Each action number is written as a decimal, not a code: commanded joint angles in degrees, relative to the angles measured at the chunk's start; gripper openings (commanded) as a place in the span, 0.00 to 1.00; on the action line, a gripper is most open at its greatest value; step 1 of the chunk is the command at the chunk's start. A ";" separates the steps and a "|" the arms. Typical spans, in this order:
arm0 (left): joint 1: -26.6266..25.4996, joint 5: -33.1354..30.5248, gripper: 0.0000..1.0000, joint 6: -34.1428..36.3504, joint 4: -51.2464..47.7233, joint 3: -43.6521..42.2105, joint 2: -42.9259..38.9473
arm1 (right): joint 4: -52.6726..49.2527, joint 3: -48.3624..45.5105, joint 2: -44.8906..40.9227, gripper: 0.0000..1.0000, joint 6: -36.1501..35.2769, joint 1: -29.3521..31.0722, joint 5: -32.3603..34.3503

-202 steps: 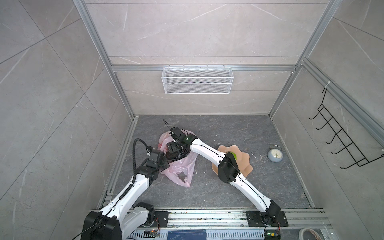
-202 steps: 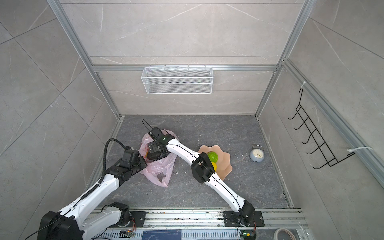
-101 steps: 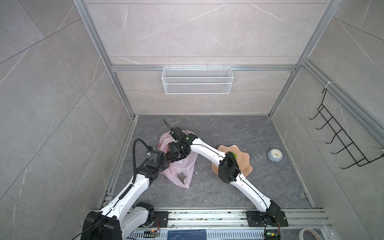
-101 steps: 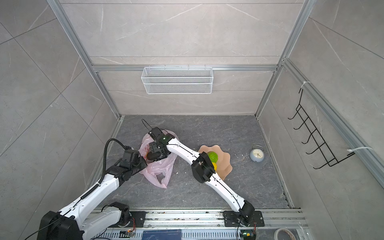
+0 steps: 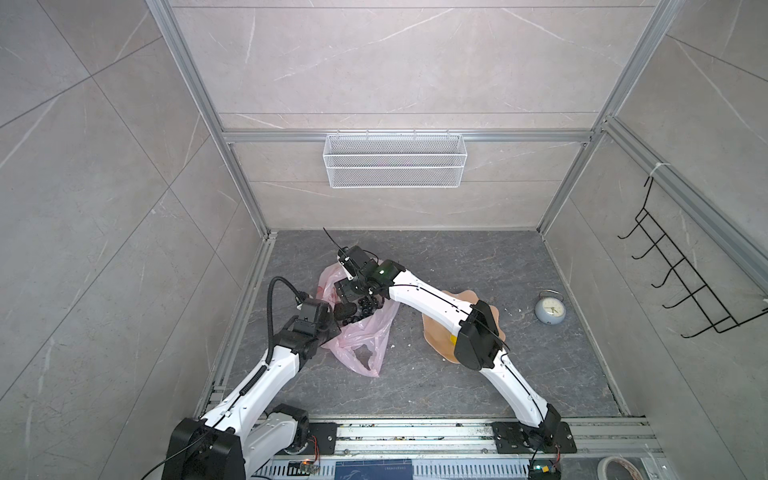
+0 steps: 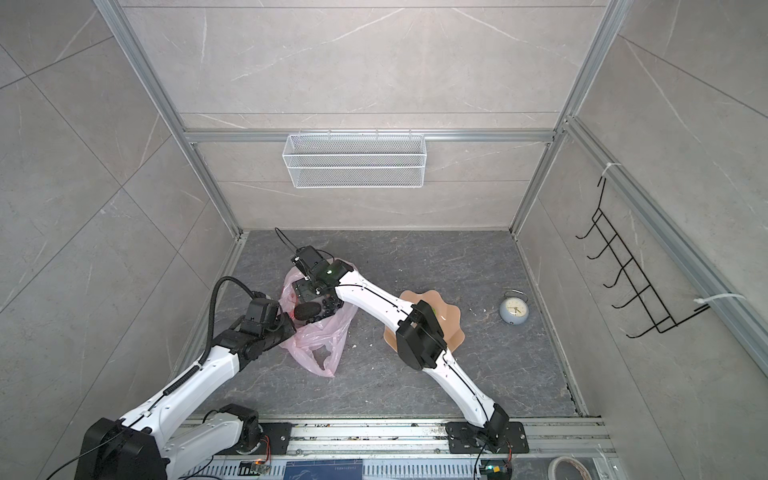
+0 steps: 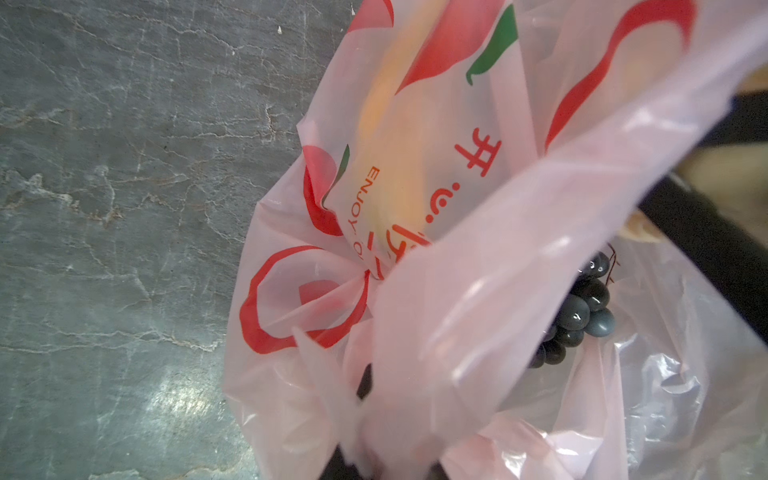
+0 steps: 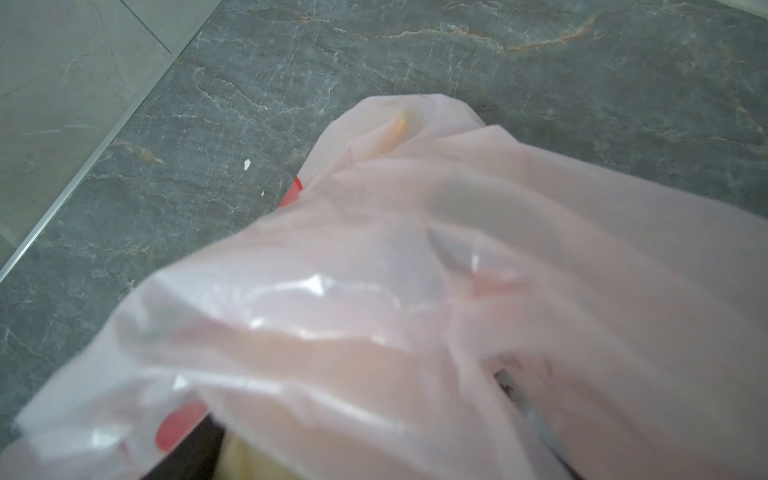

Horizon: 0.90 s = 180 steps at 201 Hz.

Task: Take the fake fruits out of the plastic bag
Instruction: 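Grasp the cream pear inside the bag and lift it out with the right gripper, then carry the cream pear over the pink bowl and lower it in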

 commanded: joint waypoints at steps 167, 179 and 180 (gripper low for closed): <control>0.35 1.42 0.10 3.02 1.81 3.71 2.68 | -0.78 -52.31 -45.28 0.77 3.94 -0.33 7.08; 0.31 1.34 0.10 3.29 1.90 3.58 2.59 | -4.41 -52.96 -46.77 0.77 4.15 -1.33 8.81; 0.30 1.33 0.10 3.27 1.90 3.51 2.59 | -4.89 -52.90 -46.86 0.77 4.18 -1.41 8.98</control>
